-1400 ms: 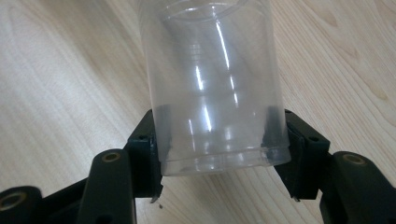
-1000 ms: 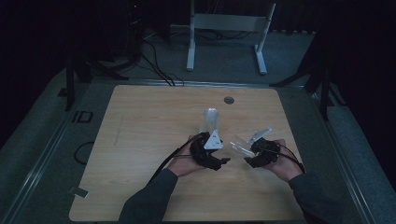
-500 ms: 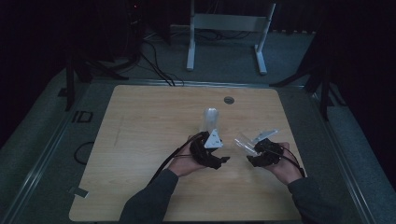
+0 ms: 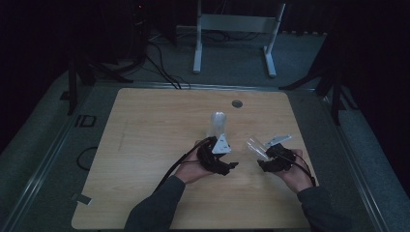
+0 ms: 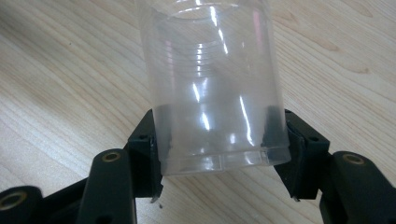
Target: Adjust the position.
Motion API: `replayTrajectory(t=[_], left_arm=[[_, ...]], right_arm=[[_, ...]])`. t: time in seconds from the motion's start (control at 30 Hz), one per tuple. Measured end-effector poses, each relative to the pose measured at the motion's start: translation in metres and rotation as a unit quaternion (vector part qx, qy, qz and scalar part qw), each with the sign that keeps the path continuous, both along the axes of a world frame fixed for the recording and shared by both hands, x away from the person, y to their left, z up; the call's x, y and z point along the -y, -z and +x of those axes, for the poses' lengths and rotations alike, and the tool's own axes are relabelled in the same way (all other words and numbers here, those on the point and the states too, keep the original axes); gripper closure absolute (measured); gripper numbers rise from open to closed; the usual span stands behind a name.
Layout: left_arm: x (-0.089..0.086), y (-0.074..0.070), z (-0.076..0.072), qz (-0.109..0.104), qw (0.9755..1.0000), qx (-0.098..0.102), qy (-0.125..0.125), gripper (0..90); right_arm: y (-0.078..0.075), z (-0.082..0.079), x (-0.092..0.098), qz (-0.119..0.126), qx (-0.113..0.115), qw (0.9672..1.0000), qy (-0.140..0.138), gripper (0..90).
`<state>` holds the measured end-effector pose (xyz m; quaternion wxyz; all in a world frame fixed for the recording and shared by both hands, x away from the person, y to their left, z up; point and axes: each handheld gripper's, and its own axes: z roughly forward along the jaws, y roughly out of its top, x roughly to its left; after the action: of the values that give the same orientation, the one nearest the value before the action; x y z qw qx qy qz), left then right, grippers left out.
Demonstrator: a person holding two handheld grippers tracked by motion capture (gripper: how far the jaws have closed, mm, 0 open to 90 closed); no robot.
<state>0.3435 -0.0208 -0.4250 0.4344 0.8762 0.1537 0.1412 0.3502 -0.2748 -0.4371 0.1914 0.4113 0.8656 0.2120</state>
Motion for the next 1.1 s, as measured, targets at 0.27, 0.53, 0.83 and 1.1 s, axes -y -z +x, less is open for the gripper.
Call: replayTrajectory(t=[0.27, 0.53, 0.83, 1.1], left_arm=[[0.002, 0.0003, 0.0, -0.005, 1.0, -0.003, -0.004, 31.4], [0.0036, 0.0007, 0.0001, -0.004, 1.0, -0.003, -0.008, 31.4], [0.0035, -0.0011, 0.0, -0.017, 0.9998, -0.009, -0.01, 31.4], [0.0032, -0.0019, 0.0008, -0.019, 0.9996, -0.009, -0.018, 31.4]], right_arm=[[0.0028, -0.0007, 0.0031, 0.006, 0.006, 0.9998, 0.018, 41.7], [0.0058, -0.0018, 0.001, 0.009, 0.017, 0.9994, 0.028, 41.7], [0.008, -0.0024, 0.0024, 0.028, 0.033, 0.9978, 0.049, 41.7], [0.0079, -0.0037, 0.0033, 0.043, 0.045, 0.9952, 0.076, 41.7]])
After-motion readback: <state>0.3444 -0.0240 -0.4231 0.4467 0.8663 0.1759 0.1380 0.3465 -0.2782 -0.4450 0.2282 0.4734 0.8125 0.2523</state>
